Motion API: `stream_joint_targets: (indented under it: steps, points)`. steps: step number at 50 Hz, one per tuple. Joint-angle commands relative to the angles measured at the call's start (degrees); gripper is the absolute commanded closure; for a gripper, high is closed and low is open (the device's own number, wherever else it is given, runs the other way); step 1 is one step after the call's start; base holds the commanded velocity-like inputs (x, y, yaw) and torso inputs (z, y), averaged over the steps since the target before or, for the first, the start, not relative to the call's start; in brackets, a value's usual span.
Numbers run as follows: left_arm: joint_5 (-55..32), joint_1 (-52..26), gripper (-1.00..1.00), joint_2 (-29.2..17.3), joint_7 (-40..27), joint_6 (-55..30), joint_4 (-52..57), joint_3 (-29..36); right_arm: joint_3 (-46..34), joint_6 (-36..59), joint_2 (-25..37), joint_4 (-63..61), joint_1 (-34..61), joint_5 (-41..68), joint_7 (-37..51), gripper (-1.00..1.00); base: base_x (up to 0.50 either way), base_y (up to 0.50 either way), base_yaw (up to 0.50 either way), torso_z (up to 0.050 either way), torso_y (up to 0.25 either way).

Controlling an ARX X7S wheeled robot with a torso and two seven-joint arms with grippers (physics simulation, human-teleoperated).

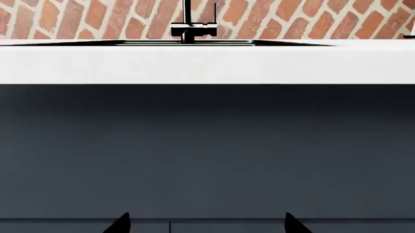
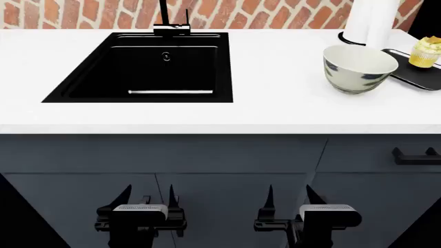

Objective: Move the fresh-baked cupcake off the tray onto the counter, and place the bowl used for mixing into the sink.

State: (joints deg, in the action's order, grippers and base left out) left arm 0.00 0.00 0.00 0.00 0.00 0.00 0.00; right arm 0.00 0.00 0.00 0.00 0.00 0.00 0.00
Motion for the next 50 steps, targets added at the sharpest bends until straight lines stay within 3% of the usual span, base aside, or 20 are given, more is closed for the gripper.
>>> stream_joint_targets:
  steps: [1,11,15,20,27,31,34,35,37,38,39,41,42,43,44,45,50]
  points:
    - [-0.71,-0.13,-1.0,-1.07,-0.59,-0.72,0.89,1.36,-1.51,1.05,1.09,-0.96,-0.5,0.05,1.07,-1.0,0.0,0.0,0.0,0.0,0.0]
    - [-1.36,2.1,-1.0,-3.25,-1.98,-6.01,11.2,3.72,-4.19,3.09,3.13,-6.27,-1.21,0.71,2.36,-1.0,0.0,0.0,0.0,0.0,0.0]
    - [-0.91,3.72,-1.0,-4.73,-2.17,-10.5,19.2,4.24,-4.49,11.1,4.22,-16.19,-1.99,3.35,1.05,-1.0,0.0,0.0,0.0,0.0,0.0]
    - [-0.62,4.29,-1.0,-7.02,-2.08,-20.12,32.27,3.54,-3.27,22.65,7.24,-33.14,-2.53,5.2,0.73,-1.0,0.0,0.0,0.0,0.0,0.0]
    - [0.24,2.35,-1.0,-11.87,1.11,-34.43,46.11,6.0,-3.69,32.81,10.49,-43.8,-0.21,6.29,-0.78,-1.0,0.0,0.0,0.0,0.0,0.0]
    - [-1.71,-2.62,-1.0,-13.8,3.88,-46.87,55.83,5.36,-1.71,41.25,12.63,-50.69,2.64,9.4,-2.49,-1.0,0.0,0.0,0.0,0.0,0.0]
    - [-1.62,-6.34,-1.0,-18.6,5.06,-52.56,59.99,8.62,1.8,51.5,13.48,-56.64,6.92,13.92,-3.71,-1.0,0.0,0.0,0.0,0.0,0.0]
    - [-10.21,-8.49,-1.0,-23.08,-0.29,-54.34,59.99,7.23,2.21,53.84,14.17,-58.21,8.04,14.54,-3.82,-1.0,0.0,0.0,0.0,0.0,0.0]
    - [-27.4,-16.96,-1.0,-40.27,-17.48,-49.67,59.99,12.21,4.11,57.16,16.11,-59.96,9.72,19.56,-2.7,-1.0,0.0,0.0,0.0,0.0,0.0]
    - [-36.0,-22.77,-1.0,-48.65,-26.07,-44.99,59.99,18.57,4.77,57.34,20.11,-59.98,10.7,26.22,1.54,-1.0,0.0,0.0,0.0,0.0,0.0]
    - [-44.59,-27.46,-1.0,-53.14,-34.67,-42.94,59.98,21.79,6.84,57.56,25.07,-59.98,12.11,34.82,8.21,-1.0,0.0,0.0,0.0,0.0,0.0]
    - [-61.78,-35.37,-1.0,-59.0,-38.63,-40.19,59.98,30.12,6.05,55.07,33.88,-59.96,14.43,51.74,17.64,-1.0,0.0,0.0,0.0,0.0,0.0]
    - [-64.52,-37.0,-1.0,-60.13,-38.7,-40.03,59.9,30.55,3.3,53.25,40.35,-59.97,17.11,56.67,20.84,-1.0,0.0,0.0,0.0,0.0,0.0]
    - [-68.9,-37.02,-1.0,-60.91,-38.0,-37.51,59.19,29.21,2.42,50.58,42.9,-59.95,17.7,59.58,22.25,-1.0,0.0,0.0,0.0,0.0,0.0]
    - [-65.97,-41.4,-1.0,-62.2,-38.46,-40.04,59.97,32.28,4.23,51.29,45.22,-59.68,20.27,66.68,25.5,-1.0,0.0,0.0,0.0,0.0,0.0]
    - [-72.25,-41.56,-1.0,-63.4,-38.33,-36.43,58.69,30.2,5.81,50.04,46.96,-59.67,22.03,70.62,25.4,-1.0,0.0,0.0,0.0,0.0,0.0]
    - [-76.08,-45.7,-1.0,-66.76,-36.05,-36.76,57.61,28.22,7.89,50.07,52.04,-56.49,28.01,80.78,28.67,-1.0,0.0,0.0,0.0,0.0,0.0]
